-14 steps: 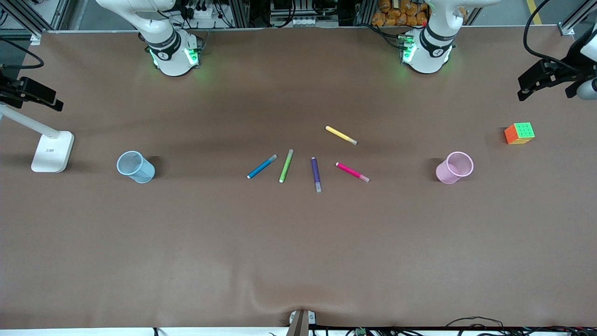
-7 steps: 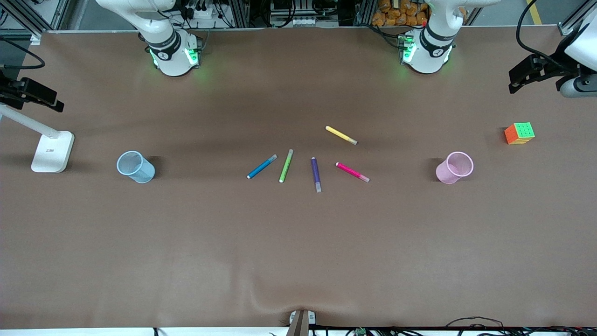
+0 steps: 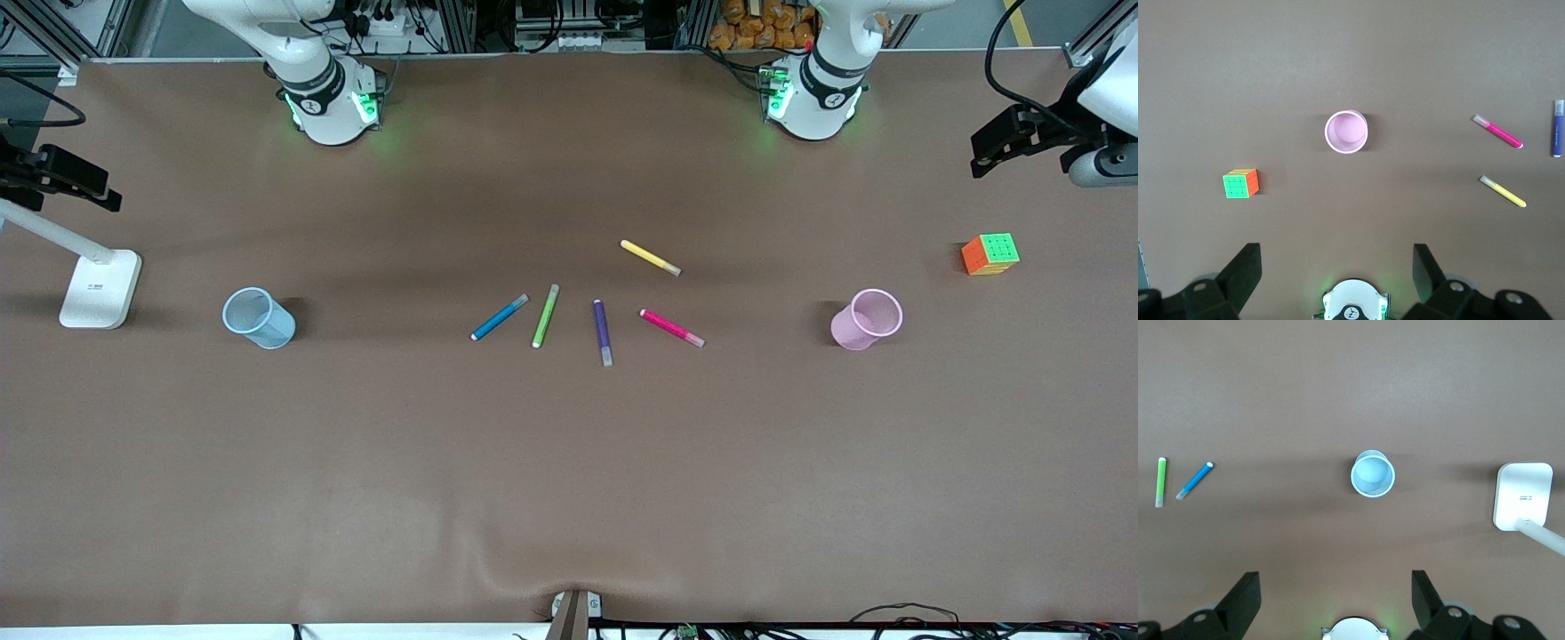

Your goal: Place pink and blue markers in matching cups

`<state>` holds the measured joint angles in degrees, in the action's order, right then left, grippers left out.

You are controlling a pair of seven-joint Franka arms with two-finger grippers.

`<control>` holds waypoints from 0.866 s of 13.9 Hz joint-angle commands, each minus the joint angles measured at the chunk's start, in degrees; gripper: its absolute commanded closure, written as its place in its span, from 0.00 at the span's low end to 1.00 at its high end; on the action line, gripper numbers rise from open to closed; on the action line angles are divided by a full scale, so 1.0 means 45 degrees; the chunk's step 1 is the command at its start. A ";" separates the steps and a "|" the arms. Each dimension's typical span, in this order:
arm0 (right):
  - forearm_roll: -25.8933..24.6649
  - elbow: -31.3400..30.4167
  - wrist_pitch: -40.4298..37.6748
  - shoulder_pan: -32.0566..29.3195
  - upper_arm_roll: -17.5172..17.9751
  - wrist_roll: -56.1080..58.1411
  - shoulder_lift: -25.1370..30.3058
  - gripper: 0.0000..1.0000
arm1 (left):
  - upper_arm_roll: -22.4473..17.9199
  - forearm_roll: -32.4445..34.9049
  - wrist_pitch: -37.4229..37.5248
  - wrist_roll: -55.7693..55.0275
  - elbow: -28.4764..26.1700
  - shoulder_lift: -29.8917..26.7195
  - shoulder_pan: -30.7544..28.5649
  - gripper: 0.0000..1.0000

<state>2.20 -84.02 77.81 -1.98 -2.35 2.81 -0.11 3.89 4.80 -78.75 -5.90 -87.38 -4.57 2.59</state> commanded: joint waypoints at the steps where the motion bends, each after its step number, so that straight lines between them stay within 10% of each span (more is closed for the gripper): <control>1: 0.0019 -0.0411 0.0131 -0.0087 -0.0004 0.0370 0.0356 0.00 | 0.0054 0.0008 0.0001 -0.0076 -0.0210 -0.0235 -0.0108 0.00; 12: 0.0136 -0.0256 -0.0085 0.0049 -0.0298 0.0410 0.0180 0.00 | 0.0054 -0.0149 -0.0292 -0.0076 -0.0327 -0.0196 -0.0108 0.00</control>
<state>2.25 -84.76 77.55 -1.79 -4.10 4.00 -0.11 3.87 4.69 -79.06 -5.91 -87.80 -4.57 2.53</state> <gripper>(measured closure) 0.000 0.000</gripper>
